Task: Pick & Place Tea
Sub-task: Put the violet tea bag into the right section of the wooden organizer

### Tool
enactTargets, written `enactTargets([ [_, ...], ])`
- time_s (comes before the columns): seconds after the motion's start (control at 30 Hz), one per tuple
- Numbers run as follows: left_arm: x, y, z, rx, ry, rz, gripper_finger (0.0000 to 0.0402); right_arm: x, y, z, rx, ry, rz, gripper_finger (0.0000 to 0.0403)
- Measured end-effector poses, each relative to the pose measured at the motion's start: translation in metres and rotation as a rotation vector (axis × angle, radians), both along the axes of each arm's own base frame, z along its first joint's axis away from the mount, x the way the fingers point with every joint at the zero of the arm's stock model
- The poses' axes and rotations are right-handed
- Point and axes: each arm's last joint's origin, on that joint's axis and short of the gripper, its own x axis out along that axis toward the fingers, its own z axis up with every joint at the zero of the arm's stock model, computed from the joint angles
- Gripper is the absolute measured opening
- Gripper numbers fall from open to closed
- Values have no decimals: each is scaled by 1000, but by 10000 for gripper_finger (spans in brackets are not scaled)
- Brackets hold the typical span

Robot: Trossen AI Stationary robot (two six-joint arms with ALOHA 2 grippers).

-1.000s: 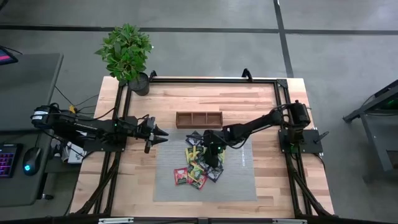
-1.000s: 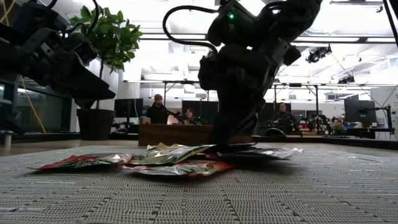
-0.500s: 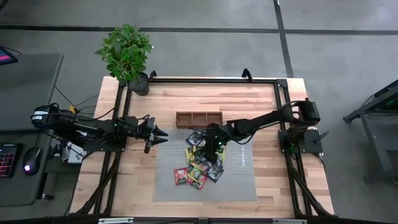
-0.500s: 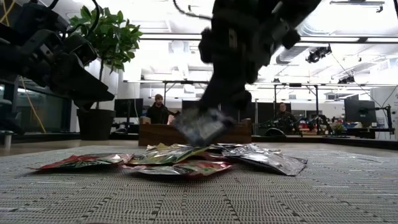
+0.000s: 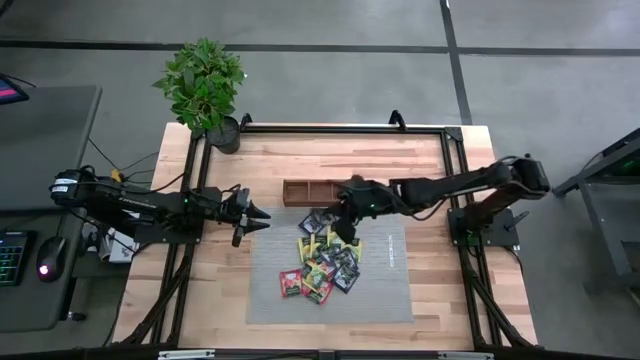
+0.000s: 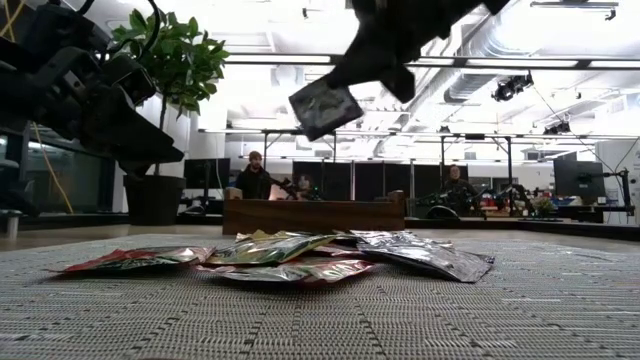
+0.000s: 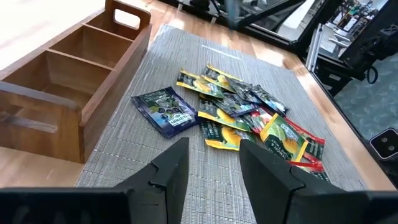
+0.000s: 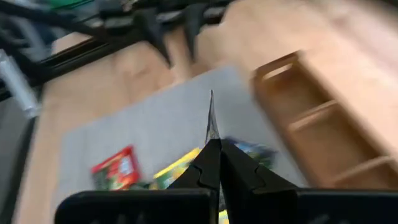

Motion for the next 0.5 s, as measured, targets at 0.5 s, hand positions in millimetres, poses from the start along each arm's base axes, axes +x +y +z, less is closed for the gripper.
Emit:
enactTargets([
  [0.5, 0, 0, 0, 46, -3, -10, 140, -47, -30, -29, 37, -222, -204, 0],
])
